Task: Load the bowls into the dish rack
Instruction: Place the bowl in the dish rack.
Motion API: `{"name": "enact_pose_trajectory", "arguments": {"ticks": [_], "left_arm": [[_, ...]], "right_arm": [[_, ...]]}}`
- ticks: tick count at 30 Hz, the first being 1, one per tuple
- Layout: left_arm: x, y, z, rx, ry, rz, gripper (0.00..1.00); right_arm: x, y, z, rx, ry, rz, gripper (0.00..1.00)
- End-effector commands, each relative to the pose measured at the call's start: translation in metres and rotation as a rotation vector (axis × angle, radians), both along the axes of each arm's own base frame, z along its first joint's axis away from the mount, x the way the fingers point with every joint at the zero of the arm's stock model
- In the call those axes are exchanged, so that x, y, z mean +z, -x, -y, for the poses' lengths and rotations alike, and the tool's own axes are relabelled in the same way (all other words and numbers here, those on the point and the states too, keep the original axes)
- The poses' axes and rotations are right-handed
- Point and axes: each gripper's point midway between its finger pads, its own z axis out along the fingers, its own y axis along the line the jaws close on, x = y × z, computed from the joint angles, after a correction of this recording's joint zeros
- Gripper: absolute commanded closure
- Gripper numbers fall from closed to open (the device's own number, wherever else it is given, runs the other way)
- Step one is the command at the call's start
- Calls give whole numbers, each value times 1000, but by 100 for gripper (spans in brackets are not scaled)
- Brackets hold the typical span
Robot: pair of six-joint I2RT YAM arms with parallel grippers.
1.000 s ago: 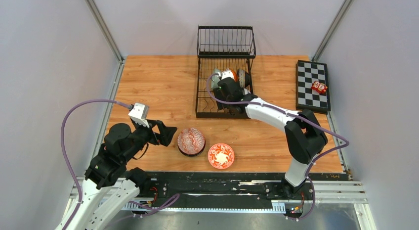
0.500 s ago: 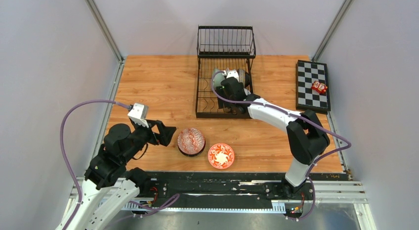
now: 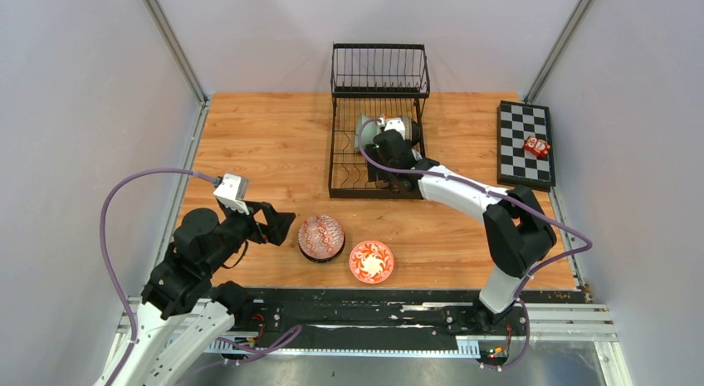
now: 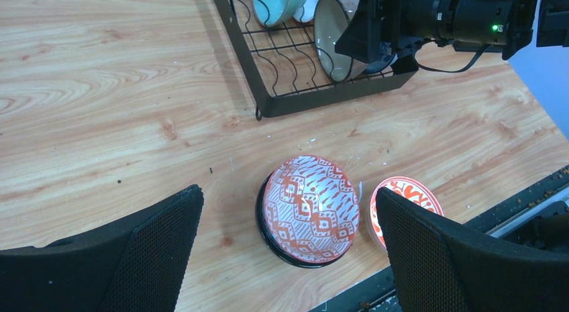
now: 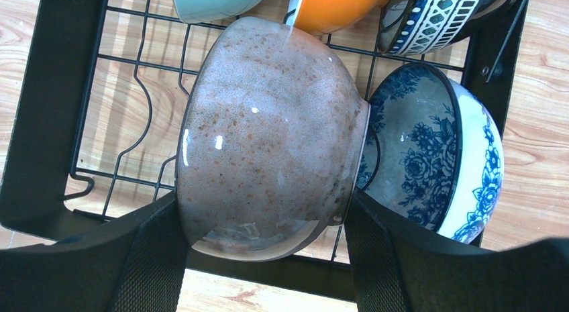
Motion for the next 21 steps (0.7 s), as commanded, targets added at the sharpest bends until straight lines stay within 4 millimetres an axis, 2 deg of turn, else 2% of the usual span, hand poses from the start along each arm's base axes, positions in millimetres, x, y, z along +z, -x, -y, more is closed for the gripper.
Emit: {"name": "enact_pose_trajectory", "arguments": {"ticks": [1, 8, 21], "left_arm": [[-6, 1, -2, 2, -13, -3, 0], [-7, 1, -2, 2, -14, -6, 0], [-9, -1, -2, 15, -14, -19, 0]], "right_arm": [[13, 1, 8, -31, -31, 15, 25], [23, 3, 10, -32, -35, 26, 15], [58, 22, 15, -5, -73, 58, 13]]}}
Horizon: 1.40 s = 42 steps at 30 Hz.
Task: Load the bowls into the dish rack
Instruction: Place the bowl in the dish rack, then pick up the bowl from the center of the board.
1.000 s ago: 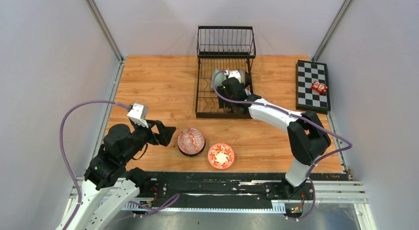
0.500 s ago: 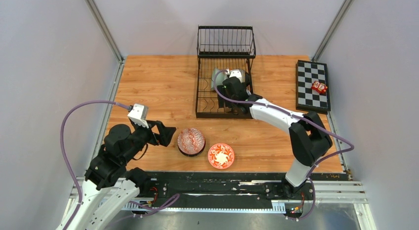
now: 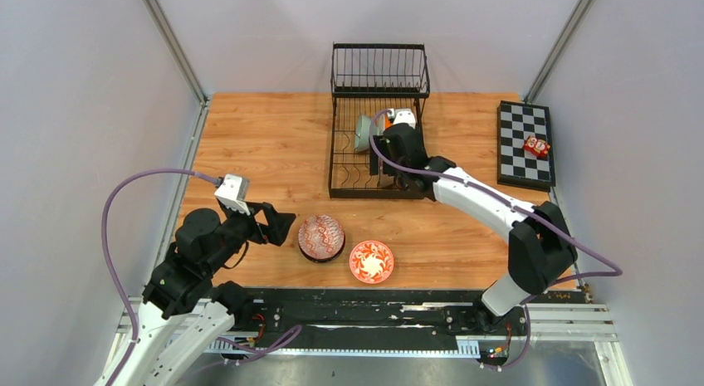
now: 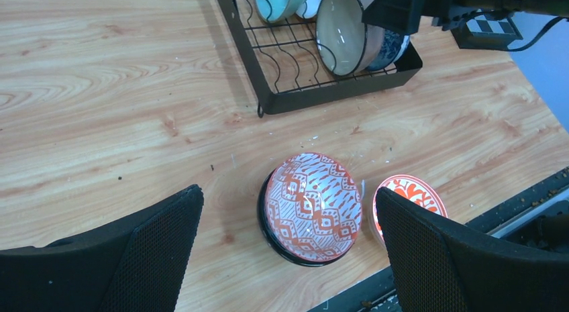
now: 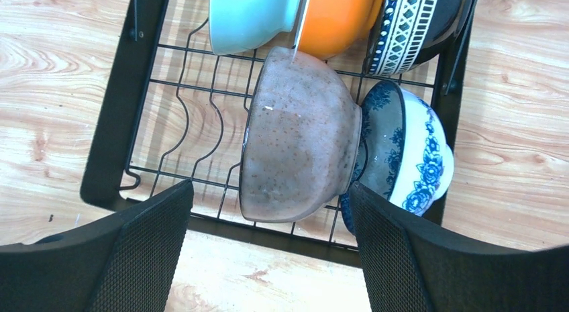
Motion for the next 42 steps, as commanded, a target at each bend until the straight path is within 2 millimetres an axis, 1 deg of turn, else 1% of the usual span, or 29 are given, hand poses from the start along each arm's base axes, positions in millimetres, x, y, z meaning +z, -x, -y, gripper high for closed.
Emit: {"name": "enact_pose_trajectory", "arguments": {"ticks": [1, 8, 12, 14, 18, 21, 25, 29, 31, 34, 36, 42], "left_arm": [[-5, -1, -2, 15, -7, -10, 0], [-11, -5, -1, 34, -7, -55, 0], [-17, -7, 2, 47, 13, -99, 1], [-22, -8, 5, 47, 21, -125, 2], [-34, -10, 10, 44, 17, -188, 5], [-51, -12, 14, 55, 4, -269, 7], [-77, -15, 22, 55, -1, -361, 12], [-95, -19, 19, 97, -36, -400, 17], [-103, -20, 22, 104, -56, -418, 19], [-114, -19, 29, 94, -101, -442, 21], [-120, -20, 32, 93, -132, -456, 25], [-139, -22, 34, 106, -205, -493, 33]], "right_arm": [[12, 14, 10, 0, -6, -1, 13], [35, 39, 11, 39, -32, 36, 15], [47, 58, 15, 66, -48, 55, 17], [56, 68, 18, 83, -65, 71, 18], [63, 87, 25, 115, -67, 78, 18], [67, 101, 34, 132, -59, 77, 19], [71, 119, 42, 161, -66, 75, 22], [73, 134, 47, 187, -78, 76, 26], [73, 139, 47, 208, -85, 70, 27], [70, 146, 46, 229, -82, 54, 31], [67, 148, 46, 236, -78, 47, 34], [59, 153, 47, 245, -72, 30, 35]]}}
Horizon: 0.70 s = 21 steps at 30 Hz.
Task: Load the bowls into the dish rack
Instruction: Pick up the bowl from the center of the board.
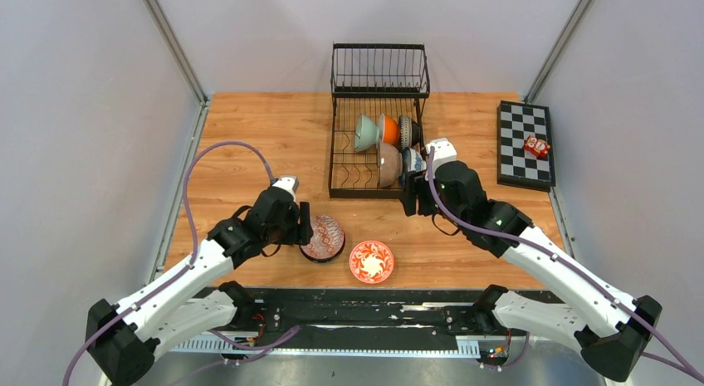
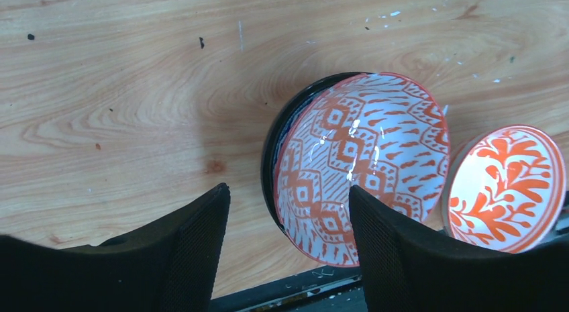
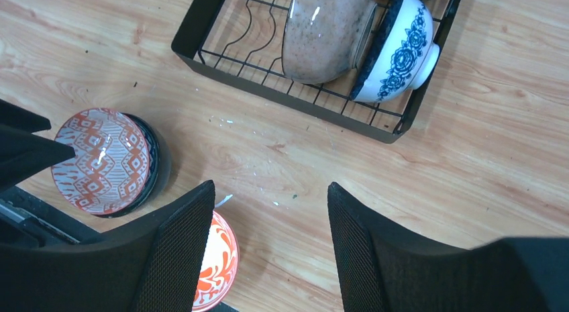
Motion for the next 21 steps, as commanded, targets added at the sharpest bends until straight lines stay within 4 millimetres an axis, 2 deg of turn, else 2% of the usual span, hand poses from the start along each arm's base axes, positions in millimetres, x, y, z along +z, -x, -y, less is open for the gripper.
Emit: {"name": "enact_pose_trajectory", "arguments": {"ticks": [1, 15, 21], "left_arm": [[-6, -8, 1, 28, -33, 14, 34], [-19, -12, 6, 19, -82, -10, 62], [-22, -13, 7, 17, -85, -14, 69]], "right_arm": [[-12, 12, 2, 34, 27, -30, 35], [-15, 13, 2, 40, 40, -32, 35], [-15, 13, 1, 47, 40, -34, 35]]}}
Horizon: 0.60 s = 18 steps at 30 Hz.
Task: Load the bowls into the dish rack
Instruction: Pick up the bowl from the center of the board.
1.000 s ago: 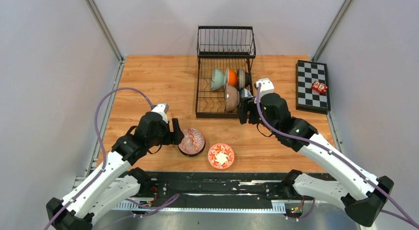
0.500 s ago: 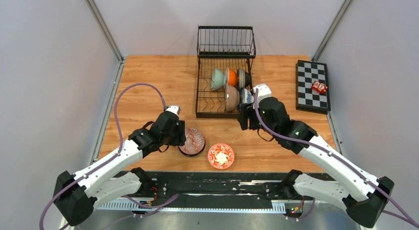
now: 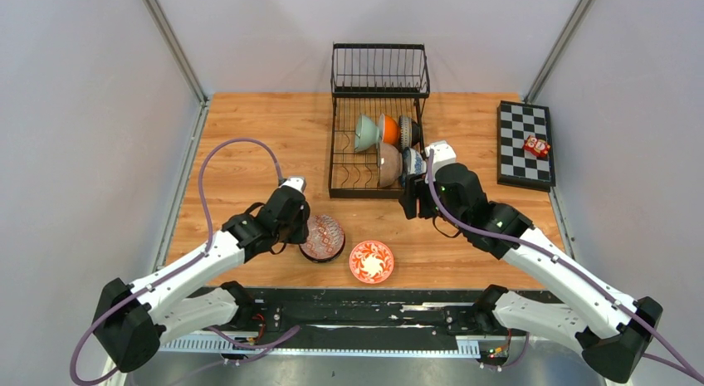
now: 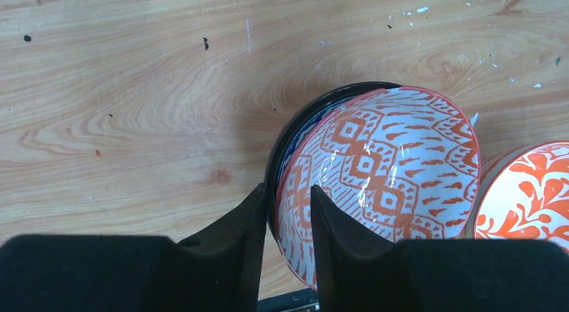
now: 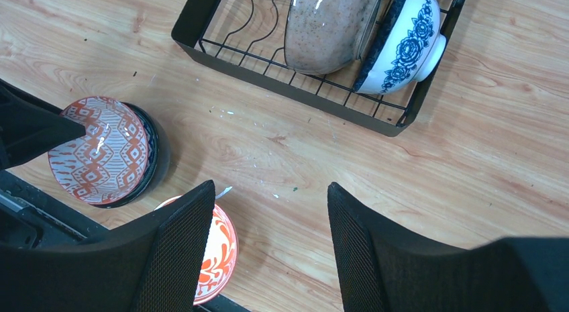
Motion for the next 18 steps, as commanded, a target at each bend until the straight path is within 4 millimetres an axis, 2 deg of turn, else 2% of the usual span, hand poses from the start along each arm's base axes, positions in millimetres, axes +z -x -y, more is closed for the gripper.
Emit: {"name": "enact_pose_trajectory", "arguments": {"ticks": [1, 10, 14, 18], "left_arm": [[0, -5, 3, 7, 0, 19, 70], [0, -8, 2, 17, -7, 37, 84], [2, -11, 1, 21, -13, 47, 99], [8, -13, 1, 23, -4, 65, 100]], "right_arm": [[-6, 6, -1, 30, 24, -11, 35], [-4, 10, 2, 33, 16, -5, 36], [-1, 11, 3, 32, 10, 0, 36], [5, 13, 3, 36, -11, 12, 36]]}}
